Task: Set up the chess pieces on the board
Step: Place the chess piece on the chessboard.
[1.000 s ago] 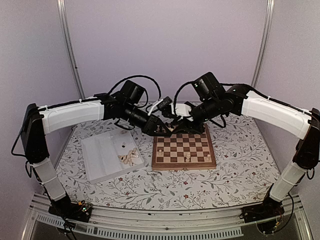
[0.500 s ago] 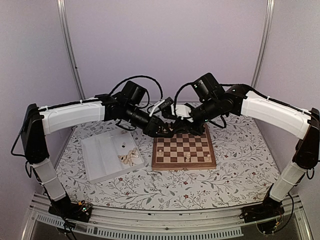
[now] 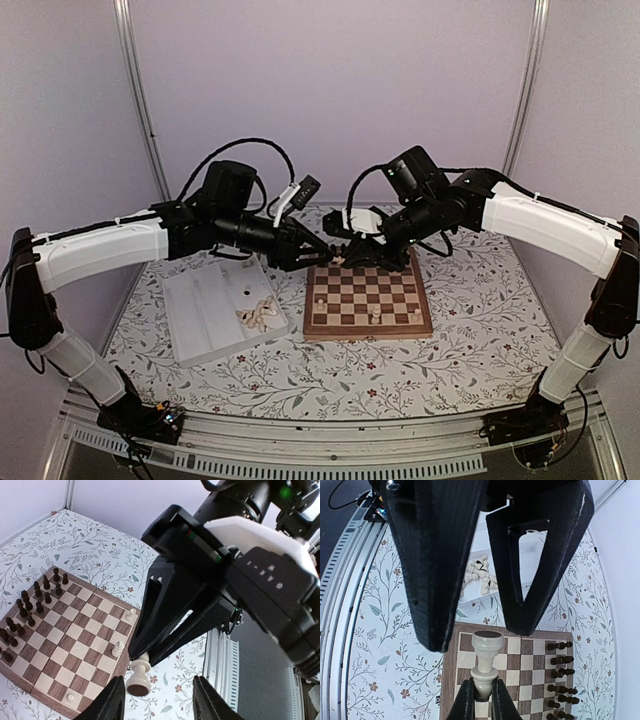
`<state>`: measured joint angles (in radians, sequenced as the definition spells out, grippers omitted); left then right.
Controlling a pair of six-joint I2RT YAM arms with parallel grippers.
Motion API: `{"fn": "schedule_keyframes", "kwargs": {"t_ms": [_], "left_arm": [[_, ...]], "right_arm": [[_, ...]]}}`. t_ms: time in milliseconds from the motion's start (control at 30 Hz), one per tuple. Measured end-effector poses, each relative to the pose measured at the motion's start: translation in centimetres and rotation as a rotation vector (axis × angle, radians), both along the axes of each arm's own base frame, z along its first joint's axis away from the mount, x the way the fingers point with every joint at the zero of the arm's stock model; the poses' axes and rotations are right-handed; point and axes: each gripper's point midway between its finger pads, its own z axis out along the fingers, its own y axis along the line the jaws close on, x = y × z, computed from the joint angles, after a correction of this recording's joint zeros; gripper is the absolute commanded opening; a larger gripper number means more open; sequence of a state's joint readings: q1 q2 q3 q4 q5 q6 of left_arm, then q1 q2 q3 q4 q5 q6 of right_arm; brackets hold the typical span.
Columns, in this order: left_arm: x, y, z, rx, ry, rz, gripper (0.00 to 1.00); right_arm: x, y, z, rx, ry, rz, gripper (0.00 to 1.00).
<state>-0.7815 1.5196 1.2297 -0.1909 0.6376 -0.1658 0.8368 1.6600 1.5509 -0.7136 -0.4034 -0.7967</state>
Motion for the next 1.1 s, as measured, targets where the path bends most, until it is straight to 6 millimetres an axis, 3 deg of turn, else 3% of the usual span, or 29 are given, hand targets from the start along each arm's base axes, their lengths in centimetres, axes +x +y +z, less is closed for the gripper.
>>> {"fn": "schedule_keyframes", "kwargs": {"t_ms": [233,333,700,833,1000,1100], "left_arm": [[0.7,-0.6,-2.0,0.027,0.043,0.009,0.46],[1.0,-0.7,-2.7,0.051,0.058,0.023,0.38],[0.9,-1.0,-2.1,0.033,0.072,0.010,0.12],[0.9,-1.2,-2.2,0.027,0.085,0.006,0.10],[1.7,-1.8,-0.8,-0.049,0.066,0.034,0.11],[2.8,-2.1,-0.5,-0.127,0.051,0.091,0.11]], "right_arm": [[0.0,0.0,0.0,0.001,0.006,-0.006,0.01],[0.0,0.0,0.0,0.002,0.009,-0.008,0.01],[0.0,-0.1,-0.1,-0.001,0.013,-0.010,0.04],[0.0,-0.3,-0.2,-0.006,0.021,-0.017,0.20],[1.6,-1.3,0.8,0.048,0.078,-0.084,0.53],[4.1,-3.2,3.5,0.174,0.152,-0.173,0.56]]}}
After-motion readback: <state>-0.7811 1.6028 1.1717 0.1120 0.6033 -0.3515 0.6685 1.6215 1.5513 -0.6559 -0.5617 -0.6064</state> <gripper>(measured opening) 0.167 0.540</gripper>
